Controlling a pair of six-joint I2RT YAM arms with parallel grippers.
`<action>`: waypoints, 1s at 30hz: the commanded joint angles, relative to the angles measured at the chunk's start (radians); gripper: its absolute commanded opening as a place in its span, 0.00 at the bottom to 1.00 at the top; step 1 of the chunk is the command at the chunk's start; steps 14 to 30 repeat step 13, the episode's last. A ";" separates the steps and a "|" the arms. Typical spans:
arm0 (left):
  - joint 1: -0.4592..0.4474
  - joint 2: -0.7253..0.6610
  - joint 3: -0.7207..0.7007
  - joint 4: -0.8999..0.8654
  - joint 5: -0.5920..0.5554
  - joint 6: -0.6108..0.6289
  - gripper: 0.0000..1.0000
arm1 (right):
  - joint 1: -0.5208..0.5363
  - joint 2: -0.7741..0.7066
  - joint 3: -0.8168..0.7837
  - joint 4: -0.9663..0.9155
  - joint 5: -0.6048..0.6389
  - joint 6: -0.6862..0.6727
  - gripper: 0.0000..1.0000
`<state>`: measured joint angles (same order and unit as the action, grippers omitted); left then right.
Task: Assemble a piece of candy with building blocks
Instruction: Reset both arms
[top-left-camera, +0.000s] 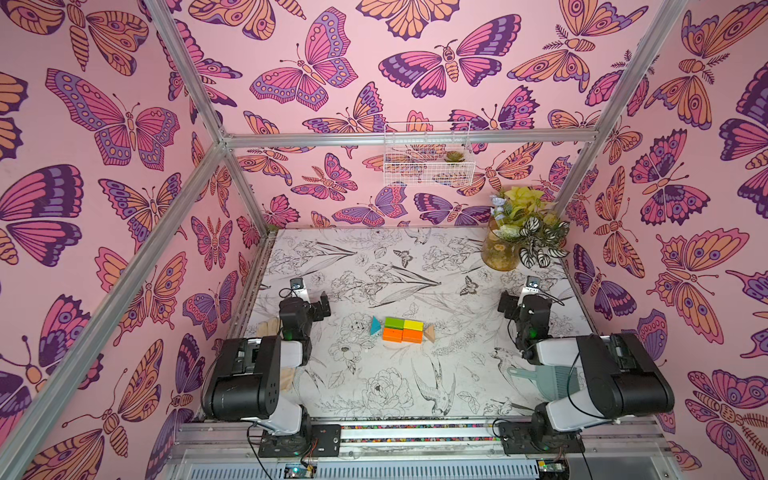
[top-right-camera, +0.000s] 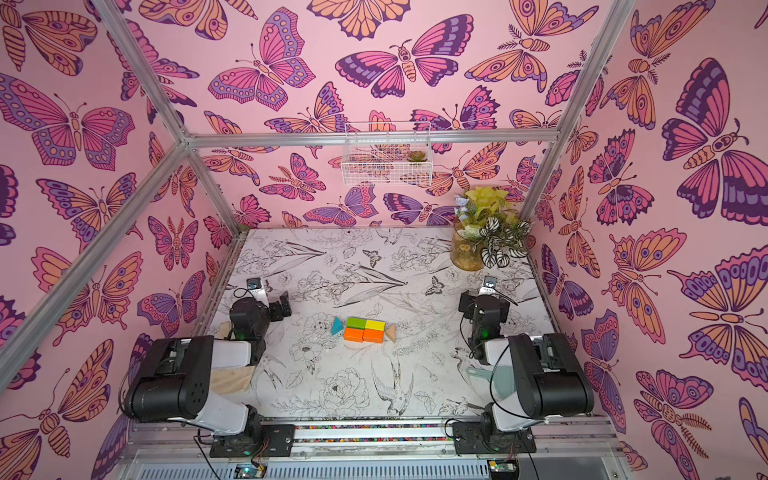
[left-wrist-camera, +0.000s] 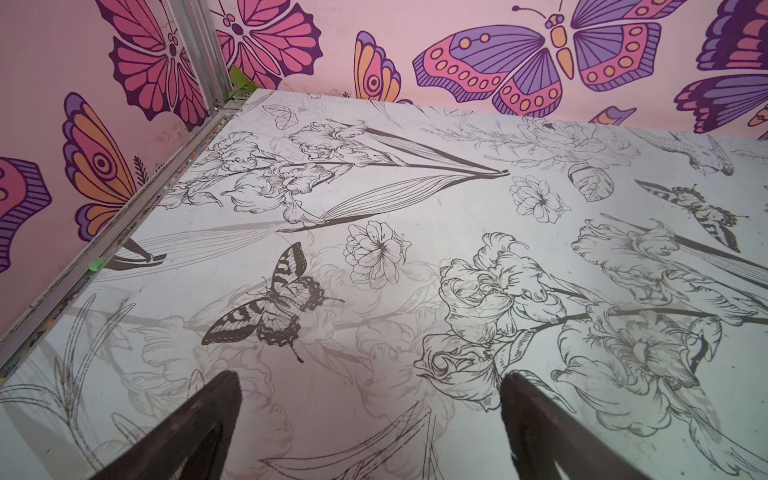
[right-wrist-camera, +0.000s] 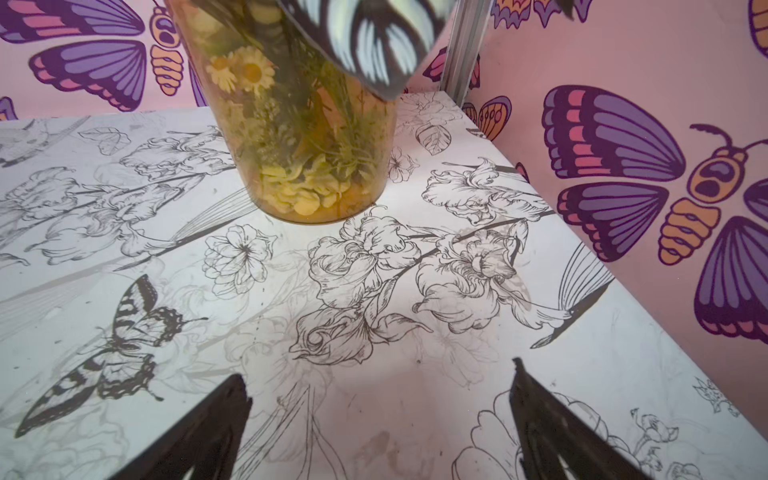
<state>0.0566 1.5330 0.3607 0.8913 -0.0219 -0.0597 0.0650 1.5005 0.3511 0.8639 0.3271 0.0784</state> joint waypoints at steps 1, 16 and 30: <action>-0.007 0.000 -0.010 0.030 0.006 0.011 1.00 | -0.004 0.005 0.028 -0.001 -0.015 -0.002 0.99; -0.041 0.009 0.016 -0.011 -0.044 0.037 1.00 | -0.006 0.006 0.032 -0.015 -0.036 -0.005 0.99; -0.041 0.009 0.016 -0.011 -0.044 0.037 1.00 | -0.006 0.006 0.032 -0.015 -0.036 -0.005 0.99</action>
